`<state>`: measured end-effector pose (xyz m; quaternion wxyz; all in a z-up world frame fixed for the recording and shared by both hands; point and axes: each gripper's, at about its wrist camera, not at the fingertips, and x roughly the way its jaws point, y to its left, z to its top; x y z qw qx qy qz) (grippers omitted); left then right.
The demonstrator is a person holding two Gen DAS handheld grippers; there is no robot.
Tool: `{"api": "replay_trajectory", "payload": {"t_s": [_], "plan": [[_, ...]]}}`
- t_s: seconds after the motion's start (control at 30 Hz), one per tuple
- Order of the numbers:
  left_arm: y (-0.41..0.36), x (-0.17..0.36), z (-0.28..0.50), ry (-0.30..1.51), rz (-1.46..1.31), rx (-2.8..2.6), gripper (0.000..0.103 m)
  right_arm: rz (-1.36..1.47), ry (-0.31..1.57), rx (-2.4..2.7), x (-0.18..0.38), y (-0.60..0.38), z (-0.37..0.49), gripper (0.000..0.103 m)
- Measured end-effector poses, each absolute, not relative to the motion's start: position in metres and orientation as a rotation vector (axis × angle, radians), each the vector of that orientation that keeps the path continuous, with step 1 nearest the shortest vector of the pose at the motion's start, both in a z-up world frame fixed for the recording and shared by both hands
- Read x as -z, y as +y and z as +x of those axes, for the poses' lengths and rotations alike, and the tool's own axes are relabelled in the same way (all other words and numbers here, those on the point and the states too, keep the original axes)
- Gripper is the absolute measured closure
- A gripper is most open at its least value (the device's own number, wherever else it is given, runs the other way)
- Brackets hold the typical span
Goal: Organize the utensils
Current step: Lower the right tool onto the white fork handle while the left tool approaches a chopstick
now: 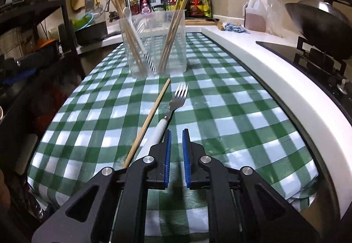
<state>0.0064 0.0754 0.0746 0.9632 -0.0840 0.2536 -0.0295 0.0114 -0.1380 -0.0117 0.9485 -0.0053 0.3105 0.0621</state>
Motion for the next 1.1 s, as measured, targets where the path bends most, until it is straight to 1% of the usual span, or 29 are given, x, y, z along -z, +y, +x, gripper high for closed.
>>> {"api": "replay_trajectory", "payload": {"t_s": [0.13, 0.23, 0.3, 0.37, 0.43, 0.5, 0.53, 0.57, 0.73, 0.8, 0.83, 0.87, 1.1], "plan": [[0.083, -0.072, 0.009, 0.523, -0.206, 0.043, 0.074, -0.019, 0.640, -0.137, 0.016, -0.133, 0.013, 0.088], [0.088, -0.069, 0.010, 0.534, -0.242, 0.041, 0.074, -0.008, 0.663, -0.148, 0.020, -0.131, 0.015, 0.088], [0.089, -0.069, 0.012, 0.541, -0.257, 0.042, 0.074, -0.008, 0.679, -0.162, 0.023, -0.128, 0.015, 0.084], [0.088, -0.067, 0.014, 0.546, -0.260, 0.044, 0.074, -0.005, 0.699, -0.173, 0.027, -0.126, 0.018, 0.077], [0.085, -0.066, 0.015, 0.549, -0.252, 0.049, 0.074, 0.012, 0.724, -0.185, 0.031, -0.124, 0.022, 0.076], [0.083, -0.065, 0.016, 0.552, -0.246, 0.052, 0.074, 0.016, 0.730, -0.186, 0.033, -0.121, 0.025, 0.072], [0.082, -0.064, 0.016, 0.555, -0.244, 0.053, 0.074, 0.013, 0.735, -0.190, 0.034, -0.119, 0.026, 0.068], [0.082, -0.063, 0.016, 0.559, -0.241, 0.054, 0.074, 0.010, 0.754, -0.201, 0.035, -0.116, 0.028, 0.068], [0.082, -0.060, 0.018, 0.571, -0.235, 0.054, 0.074, -0.032, 0.770, -0.187, 0.038, -0.106, 0.029, 0.068], [0.082, -0.059, 0.019, 0.572, -0.229, 0.054, 0.074, -0.015, 0.779, -0.176, 0.039, -0.110, 0.030, 0.073], [0.081, -0.059, 0.019, 0.572, -0.225, 0.055, 0.074, -0.015, 0.779, -0.163, 0.039, -0.113, 0.030, 0.080], [0.080, -0.058, 0.019, 0.574, -0.221, 0.055, 0.074, -0.020, 0.779, -0.149, 0.039, -0.116, 0.030, 0.084], [0.074, -0.048, 0.022, 0.594, -0.197, 0.049, 0.074, -0.008, 0.761, -0.132, 0.033, -0.140, 0.025, 0.085]]}}
